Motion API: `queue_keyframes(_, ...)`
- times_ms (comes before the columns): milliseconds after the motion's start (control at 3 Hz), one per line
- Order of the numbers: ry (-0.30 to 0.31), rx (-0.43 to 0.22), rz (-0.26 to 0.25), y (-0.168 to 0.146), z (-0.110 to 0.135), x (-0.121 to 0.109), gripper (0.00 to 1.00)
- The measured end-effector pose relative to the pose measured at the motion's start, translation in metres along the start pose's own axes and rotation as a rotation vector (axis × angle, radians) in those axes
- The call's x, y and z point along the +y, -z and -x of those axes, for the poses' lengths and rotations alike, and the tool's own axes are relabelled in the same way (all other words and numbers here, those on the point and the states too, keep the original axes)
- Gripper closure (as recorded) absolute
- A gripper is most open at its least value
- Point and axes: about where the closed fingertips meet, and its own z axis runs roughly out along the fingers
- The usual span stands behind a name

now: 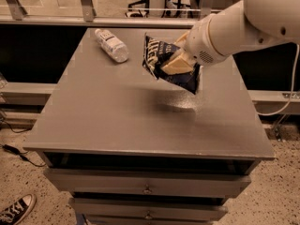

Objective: Move blue chip bag near green jalapeno chip bag

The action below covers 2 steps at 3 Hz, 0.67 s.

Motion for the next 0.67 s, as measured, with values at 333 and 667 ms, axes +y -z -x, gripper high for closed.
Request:
queue_keyframes(333,-0.023,0.026,-0.059,-0.003,-0.043,-0.044,1.0)
queue_keyframes(667,-0.038,0.058,-0.086,-0.007,-0.079,-0.075,1.0)
